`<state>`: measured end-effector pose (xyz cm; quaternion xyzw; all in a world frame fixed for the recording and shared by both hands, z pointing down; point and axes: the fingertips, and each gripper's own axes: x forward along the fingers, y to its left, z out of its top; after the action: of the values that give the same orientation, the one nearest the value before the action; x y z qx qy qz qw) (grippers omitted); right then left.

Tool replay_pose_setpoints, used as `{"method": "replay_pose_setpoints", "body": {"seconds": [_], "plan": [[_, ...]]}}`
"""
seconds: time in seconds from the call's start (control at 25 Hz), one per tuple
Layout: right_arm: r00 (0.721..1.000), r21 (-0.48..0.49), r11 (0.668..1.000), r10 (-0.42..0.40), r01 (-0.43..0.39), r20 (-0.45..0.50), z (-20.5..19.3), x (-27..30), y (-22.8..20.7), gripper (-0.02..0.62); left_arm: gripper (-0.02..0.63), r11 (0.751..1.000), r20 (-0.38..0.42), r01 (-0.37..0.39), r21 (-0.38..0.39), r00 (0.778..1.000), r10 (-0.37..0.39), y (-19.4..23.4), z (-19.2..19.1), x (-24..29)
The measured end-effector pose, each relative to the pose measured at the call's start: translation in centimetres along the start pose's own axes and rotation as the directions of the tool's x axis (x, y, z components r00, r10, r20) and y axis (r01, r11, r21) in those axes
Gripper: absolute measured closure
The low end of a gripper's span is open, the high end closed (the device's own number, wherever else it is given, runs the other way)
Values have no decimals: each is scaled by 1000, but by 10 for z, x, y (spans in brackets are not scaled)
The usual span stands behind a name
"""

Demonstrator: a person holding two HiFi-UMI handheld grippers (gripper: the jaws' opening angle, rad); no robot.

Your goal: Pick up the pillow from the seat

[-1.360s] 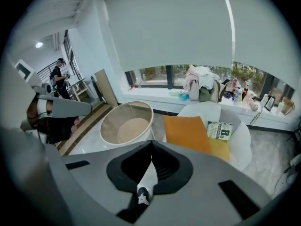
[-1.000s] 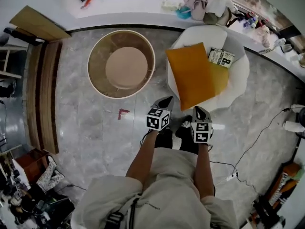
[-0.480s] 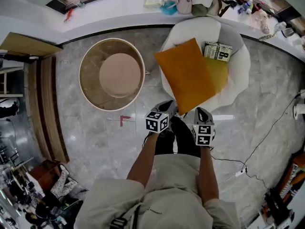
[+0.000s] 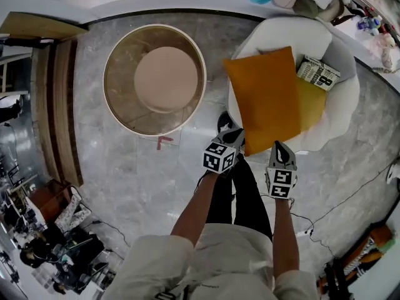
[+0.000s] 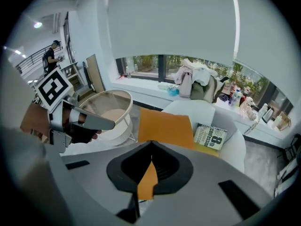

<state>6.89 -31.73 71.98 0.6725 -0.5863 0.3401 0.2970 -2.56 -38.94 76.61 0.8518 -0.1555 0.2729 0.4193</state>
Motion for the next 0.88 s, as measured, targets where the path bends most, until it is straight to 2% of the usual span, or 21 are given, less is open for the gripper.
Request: {"method": "replay_pose_setpoints", "body": {"seconds": [0.12, 0.32, 0.48, 0.68, 0.8, 0.88], "plan": [[1000, -47, 999, 22, -23, -17, 1, 34, 13, 588, 597, 998, -5, -2, -58, 1000, 2, 38, -15, 24], [992, -39, 995, 90, -94, -84, -13, 74, 42, 588, 597, 996, -19, -11, -89, 1000, 10, 78, -37, 45], [981, -83, 984, 143, -155, -131, -20, 102, 62, 588, 591, 989, -25, 48, -139, 998, -52, 97, -50, 69], [977, -116, 977, 163, -180, -139, -15, 143, 66, 588, 490, 964, -29, 121, -238, 991, -132, 122, -66, 107], [978, -108, 978, 163, -177, -127, -13, 159, 60, 588, 419, 955, -32, 144, -260, 987, -157, 130, -74, 123], [978, -93, 980, 161, -174, -129, -17, 167, 52, 588, 355, 946, -5, 152, -286, 987, -160, 136, -75, 131]]}}
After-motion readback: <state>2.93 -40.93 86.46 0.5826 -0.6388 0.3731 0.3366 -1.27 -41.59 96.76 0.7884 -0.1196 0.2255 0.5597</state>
